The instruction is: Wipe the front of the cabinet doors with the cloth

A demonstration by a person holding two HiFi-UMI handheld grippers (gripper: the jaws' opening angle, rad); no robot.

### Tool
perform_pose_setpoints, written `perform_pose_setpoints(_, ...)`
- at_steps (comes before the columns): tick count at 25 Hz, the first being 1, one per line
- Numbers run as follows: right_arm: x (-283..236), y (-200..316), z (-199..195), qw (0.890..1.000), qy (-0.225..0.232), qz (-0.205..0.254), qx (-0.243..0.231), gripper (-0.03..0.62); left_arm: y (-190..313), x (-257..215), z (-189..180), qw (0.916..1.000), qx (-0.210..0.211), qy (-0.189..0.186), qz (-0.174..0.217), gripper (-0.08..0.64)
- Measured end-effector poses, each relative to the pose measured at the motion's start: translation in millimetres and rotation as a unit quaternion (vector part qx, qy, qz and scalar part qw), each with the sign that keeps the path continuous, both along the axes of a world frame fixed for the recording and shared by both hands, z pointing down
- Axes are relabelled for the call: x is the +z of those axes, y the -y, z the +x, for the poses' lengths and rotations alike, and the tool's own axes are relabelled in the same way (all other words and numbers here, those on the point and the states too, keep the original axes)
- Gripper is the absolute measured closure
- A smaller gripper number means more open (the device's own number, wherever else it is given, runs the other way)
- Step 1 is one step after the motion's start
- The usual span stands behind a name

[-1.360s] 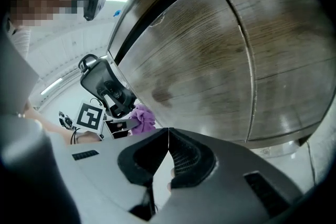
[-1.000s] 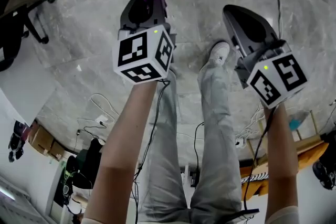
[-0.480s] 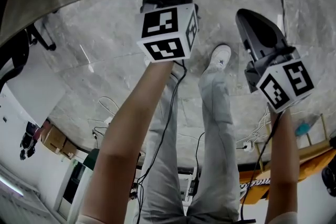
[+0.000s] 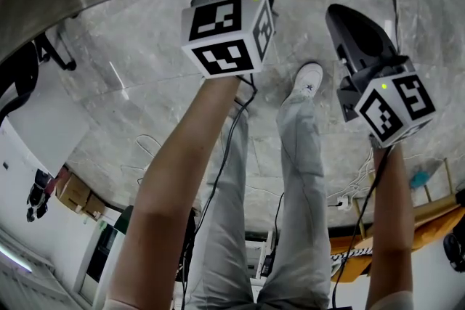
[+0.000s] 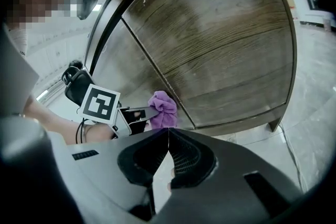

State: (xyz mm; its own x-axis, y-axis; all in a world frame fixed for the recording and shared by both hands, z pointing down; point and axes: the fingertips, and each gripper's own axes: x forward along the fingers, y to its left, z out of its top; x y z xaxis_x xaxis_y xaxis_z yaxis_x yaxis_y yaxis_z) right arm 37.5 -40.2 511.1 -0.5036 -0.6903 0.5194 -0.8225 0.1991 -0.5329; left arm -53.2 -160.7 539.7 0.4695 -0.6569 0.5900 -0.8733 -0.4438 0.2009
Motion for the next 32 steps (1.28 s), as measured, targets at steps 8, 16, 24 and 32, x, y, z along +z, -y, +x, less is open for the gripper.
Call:
perform_pose_setpoints(8, 22, 3, -18, 0.999, -0.022, -0.016, 0.020, 0.565, 6, 5, -24, 0.9994, 0.030, 0.009, 0.013, 0.488)
perform_pose_setpoints(16, 25, 10, -40, 0.998, -0.049, 0.005, 0.046, 0.565, 9, 15, -60, 0.9995, 0.023, 0.009, 0.021, 0.486)
perform_pose_setpoints(24, 16, 27, -82, 0.998, -0.054, 0.023, 0.029, 0.565, 16, 22, -132, 0.9994, 0.007, 0.032, 0.015, 0.488)
perform_pose_setpoints(32, 14, 32, -133, 0.998, -0.055, 0.025, -0.007, 0.565, 25, 30, -238, 0.9961, -0.017, 0.086, 0.011, 0.486)
